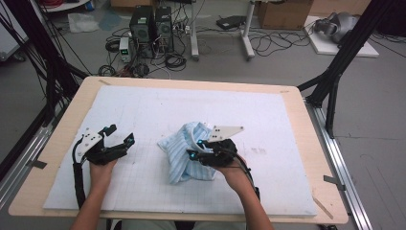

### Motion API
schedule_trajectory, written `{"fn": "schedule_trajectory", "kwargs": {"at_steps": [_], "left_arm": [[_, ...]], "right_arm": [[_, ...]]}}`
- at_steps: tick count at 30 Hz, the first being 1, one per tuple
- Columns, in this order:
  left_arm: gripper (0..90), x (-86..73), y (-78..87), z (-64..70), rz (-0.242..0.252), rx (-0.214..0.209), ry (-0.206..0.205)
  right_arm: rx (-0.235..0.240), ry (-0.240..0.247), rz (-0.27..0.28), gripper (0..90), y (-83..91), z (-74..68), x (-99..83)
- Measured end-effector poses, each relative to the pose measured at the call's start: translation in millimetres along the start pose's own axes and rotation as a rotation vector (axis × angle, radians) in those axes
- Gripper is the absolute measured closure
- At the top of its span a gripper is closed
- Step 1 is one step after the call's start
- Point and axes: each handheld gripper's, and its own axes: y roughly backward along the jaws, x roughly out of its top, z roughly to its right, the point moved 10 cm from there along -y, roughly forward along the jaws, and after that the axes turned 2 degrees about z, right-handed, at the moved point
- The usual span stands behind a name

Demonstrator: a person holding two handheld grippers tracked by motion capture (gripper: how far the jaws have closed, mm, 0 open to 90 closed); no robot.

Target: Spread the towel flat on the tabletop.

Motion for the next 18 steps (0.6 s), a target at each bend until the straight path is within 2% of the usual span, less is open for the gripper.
{"fn": "schedule_trajectory", "kwargs": {"at_steps": [3,4,6,7,8,9,10,11,12,13,14,15,16,17,18], "left_arm": [[18.5,-0.2,-0.5,0.3,-0.003,0.003,0.003],[18.7,-0.3,-0.7,0.2,-0.005,0.004,0.0],[19.0,-0.1,-1.1,-0.7,-0.007,0.01,0.004],[20.7,-0.1,-1.2,-1.1,-0.012,0.012,0.018],[20.7,0.2,-1.5,0.6,-0.018,-0.006,0.049],[21.1,1.5,-2.0,4.3,-0.024,-0.031,0.066],[22.2,8.2,-3.3,16.7,-0.028,-0.078,0.037],[23.5,8.2,-3.3,16.7,-0.028,-0.078,0.037],[23.8,12.0,-4.7,25.0,-0.037,-0.109,0.018],[23.8,15.8,-6.9,34.6,-0.046,-0.142,0.011],[23.8,19.1,-9.6,44.7,-0.057,-0.181,0.006],[23.7,21.8,-12.9,55.6,-0.072,-0.218,0.002],[23.7,27.2,-19.5,79.5,-0.094,-0.295,-0.007],[23.7,29.8,-22.5,91.7,-0.104,-0.329,-0.016],[23.7,29.8,-22.5,91.7,-0.104,-0.329,-0.016]], "right_arm": [[-0.014,-0.024,0.007,59.1,8.8,4.4,-7.4],[-0.028,-0.061,0.032,52.3,19.6,9.3,-10.9],[-0.033,-0.077,0.048,49.4,25.5,11.7,-11.7],[-0.052,-0.11,0.081,41.2,37.0,17.2,-12.4],[-0.052,-0.11,0.081,41.2,37.0,17.2,-12.4],[-0.082,-0.128,0.107,40.0,48.5,24.8,-13.1],[-0.107,-0.133,0.115,38.9,53.9,29.4,-13.7],[-0.107,-0.133,0.115,38.9,53.9,29.4,-13.7],[-0.159,-0.146,0.127,38.7,64.0,39.1,-16.1],[-0.185,-0.151,0.131,38.3,68.4,44.0,-17.4],[-0.185,-0.151,0.131,38.3,68.4,44.0,-17.4],[-0.235,-0.164,0.136,37.8,75.5,53.2,-20.7],[-0.254,-0.17,0.133,37.7,78.2,57.0,-23.2],[-0.268,-0.181,0.133,37.7,80.2,60.0,-25.5],[-0.268,-0.181,0.133,37.7,80.2,60.0,-25.5]]}}
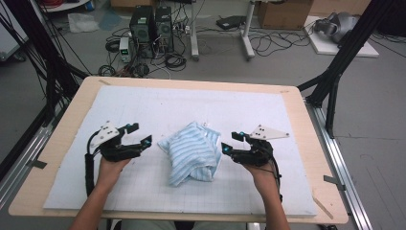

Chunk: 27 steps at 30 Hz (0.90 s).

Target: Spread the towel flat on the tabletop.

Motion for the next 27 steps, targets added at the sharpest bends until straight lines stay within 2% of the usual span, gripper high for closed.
{"fn": "schedule_trajectory", "kwargs": {"at_steps": [3,5,7,10,12,14,15,16,18,19,23,27], "left_arm": [[23.9,8.0,-20.1,34.5,-0.029,-0.11,-0.007],[25.6,8.5,-32.2,57.9,-0.065,-0.197,-0.038],[26.9,3.4,-42.9,76.1,-0.12,-0.258,-0.078],[27.3,-8.2,-57.7,88.8,-0.185,-0.276,-0.097],[27.4,-18.4,-64.6,92.3,-0.233,-0.278,-0.105],[27.4,-29.5,-69.3,91.8,-0.288,-0.27,-0.131],[34.1,-35.1,-70.7,90.6,-0.317,-0.26,-0.148],[34.1,-39.2,-71.5,89.9,-0.339,-0.255,-0.159],[48.5,-48.9,-71.4,89.2,-0.384,-0.27,-0.17],[70.9,-51.3,-70.4,88.6,-0.39,-0.272,-0.177],[75.7,-41.6,-62.0,84.1,-0.324,-0.289,-0.134],[74.9,-22.7,-46.6,69.5,-0.211,-0.259,-0.093]], "right_arm": [[-0.037,-0.02,-0.01,36.8,2.4,10.1,-7.5],[-0.044,-0.025,-0.015,36.8,3.0,12.7,-11.2],[-0.046,-0.026,-0.016,36.7,3.3,14.3,-12.6],[-0.049,-0.045,-0.016,36.8,6.2,17.5,-16.0],[-0.054,-0.044,-0.015,36.7,6.8,18.7,-16.4],[-0.051,-0.049,-0.016,36.7,8.1,18.7,-17.3],[-0.053,-0.05,-0.014,36.8,8.4,19.0,-17.1],[-0.053,-0.05,-0.014,36.8,8.4,19.0,-17.1],[-0.051,-0.055,-0.013,36.6,7.9,18.2,-16.9],[-0.047,-0.05,-0.014,36.9,6.5,17.7,-17.0],[-0.044,-0.048,-0.025,37.1,4.6,16.3,-18.5],[-0.048,-0.053,-0.024,37.1,3.1,16.9,-19.2]]}}
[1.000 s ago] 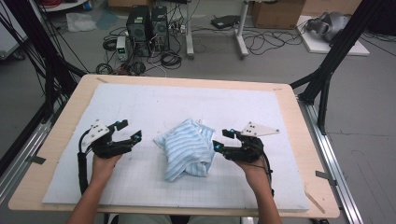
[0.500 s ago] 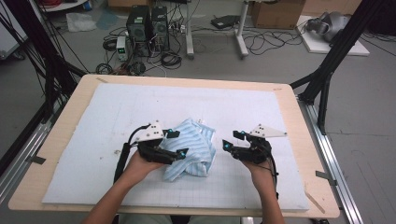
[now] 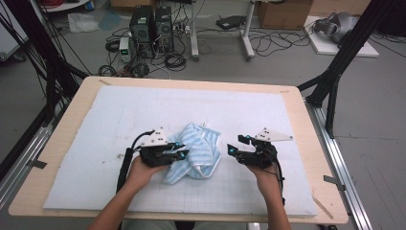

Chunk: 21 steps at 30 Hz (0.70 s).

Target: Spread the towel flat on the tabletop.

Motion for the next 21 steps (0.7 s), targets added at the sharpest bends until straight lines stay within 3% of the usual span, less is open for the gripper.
{"fn": "schedule_trajectory", "kwargs": {"at_steps": [1,2,6,8,10,12,13,14,19,20,21], "left_arm": [[74.4,4.1,6.7,-4.5,0.043,0.018,0.016],[73.7,10.5,20.5,-11.2,0.117,0.032,0.038],[74.2,14.0,37.6,-21.5,0.171,0.056,0.057],[74.1,15.5,53.5,-31.3,0.217,0.073,0.085],[74.2,15.9,57.9,-34.2,0.234,0.079,0.095],[74.5,15.6,63.0,-37.5,0.246,0.077,0.11],[74.8,15.0,63.9,-38.8,0.242,0.079,0.106],[74.8,14.6,64.1,-39.2,0.241,0.077,0.111],[75.1,13.6,64.9,-39.6,0.229,0.084,0.101],[75.1,12.9,65.6,-40.0,0.224,0.082,0.102],[75.1,12.9,65.6,-40.0,0.224,0.082,0.102]], "right_arm": [[-0.002,-0.003,0.001,37.1,-0.8,0.4,-0.2],[-0.012,-0.014,-0.008,37.2,-3.7,1.4,-1.7],[-0.024,-0.021,-0.043,38.0,-13.8,1.4,-6.1],[-0.042,-0.011,-0.085,38.0,-28.3,1.1,-10.5],[-0.046,-0.014,-0.1,38.1,-33.7,0.4,-11.9],[-0.051,-0.017,-0.123,38.2,-46.2,-1.0,-13.9],[-0.046,-0.024,-0.154,38.6,-62.0,-4.6,-16.0],[-0.046,-0.024,-0.154,38.6,-62.0,-4.6,-16.0],[-0.095,0.042,-0.244,39.8,-106.2,-8.1,-19.2],[-0.112,0.065,-0.278,40.6,-121.5,-7.3,-20.3],[-0.112,0.065,-0.278,40.6,-121.5,-7.3,-20.3]]}}
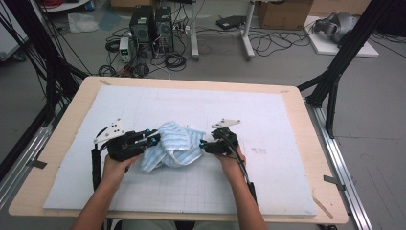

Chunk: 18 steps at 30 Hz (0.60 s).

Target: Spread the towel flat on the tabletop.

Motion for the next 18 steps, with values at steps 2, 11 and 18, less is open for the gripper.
{"fn": "schedule_trajectory", "kwargs": {"at_steps": [2,11,18], "left_arm": [[75.1,-0.9,1.0,-1.1,-0.005,0.001,0.0],[75.5,-10.6,20.8,-13.8,-0.051,0.057,0.001],[76.4,-26.2,29.7,-12.9,-0.073,0.065,0.019]], "right_arm": [[0.002,0.015,-0.018,43.1,-13.2,-2.2,3.6],[-0.028,0.115,-0.067,87.3,-5.1,2.3,5.2],[-0.115,0.035,0.01,87.3,43.8,33.5,-14.4]]}}
